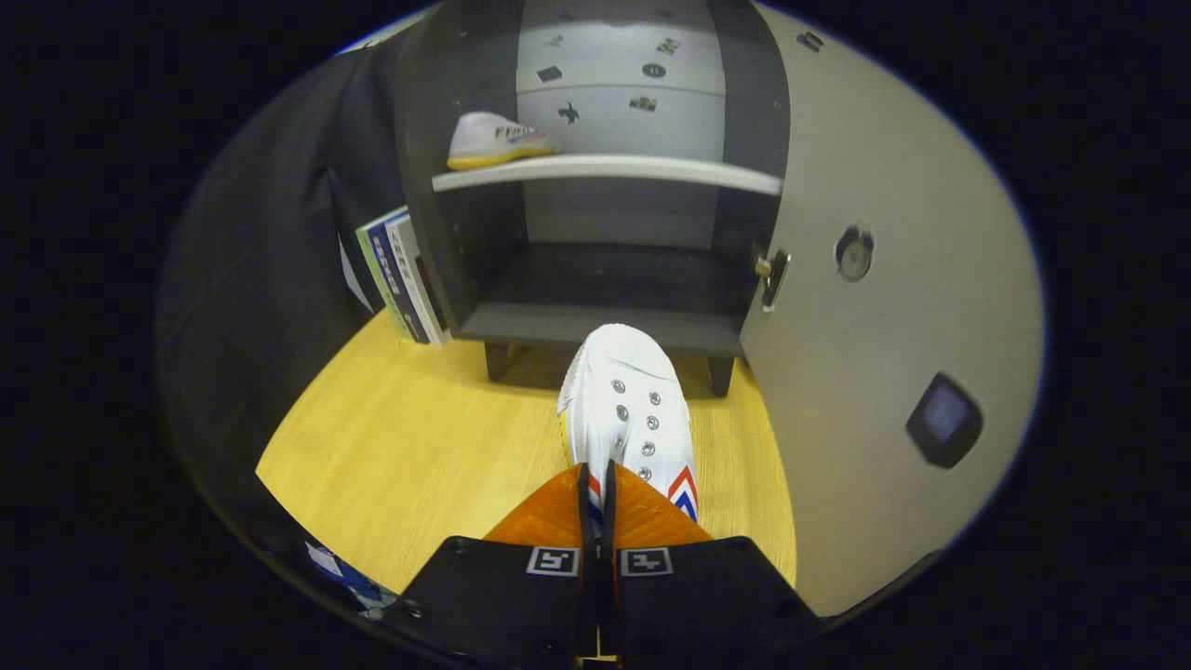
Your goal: Open the shoe cabinet door, grab the shoes and put them into the shoe cabinet, then close the shoe cabinet door.
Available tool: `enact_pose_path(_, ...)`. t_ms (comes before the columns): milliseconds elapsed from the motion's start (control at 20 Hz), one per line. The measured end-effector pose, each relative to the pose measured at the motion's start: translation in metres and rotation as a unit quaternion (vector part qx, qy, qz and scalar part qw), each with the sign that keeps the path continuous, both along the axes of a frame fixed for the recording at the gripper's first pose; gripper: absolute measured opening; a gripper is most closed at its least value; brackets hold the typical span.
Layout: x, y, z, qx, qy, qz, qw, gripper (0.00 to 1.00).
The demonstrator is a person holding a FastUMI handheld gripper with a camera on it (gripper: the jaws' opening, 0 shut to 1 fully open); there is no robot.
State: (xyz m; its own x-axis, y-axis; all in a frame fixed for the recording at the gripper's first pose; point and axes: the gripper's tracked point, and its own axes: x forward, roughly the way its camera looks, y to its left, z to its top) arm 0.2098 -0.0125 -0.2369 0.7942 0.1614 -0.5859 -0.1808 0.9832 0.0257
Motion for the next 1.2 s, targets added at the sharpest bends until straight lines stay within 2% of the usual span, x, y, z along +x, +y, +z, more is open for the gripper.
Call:
enact_pose_path(250, 0.02, 0.005, 0.112, 0.019, -0.094, 0.007, 0.995, 0.02)
enact_pose_path(400, 0.042, 0.005, 0.158, 0.015, -0.139, 0.004, 0.99, 0.02)
enact_pose_path(600, 0.102, 0.008, 0.205, 0.015, -0.181, -0.012, 0.983, 0.02)
enact_pose_path(900, 0.207, 0.01, 0.232, -0.019, -0.204, -0.026, 0.978, 0.02)
enact_pose_path(1200, 0.298, -0.003, 0.208, -0.053, -0.168, -0.042, 0.983, 0.02)
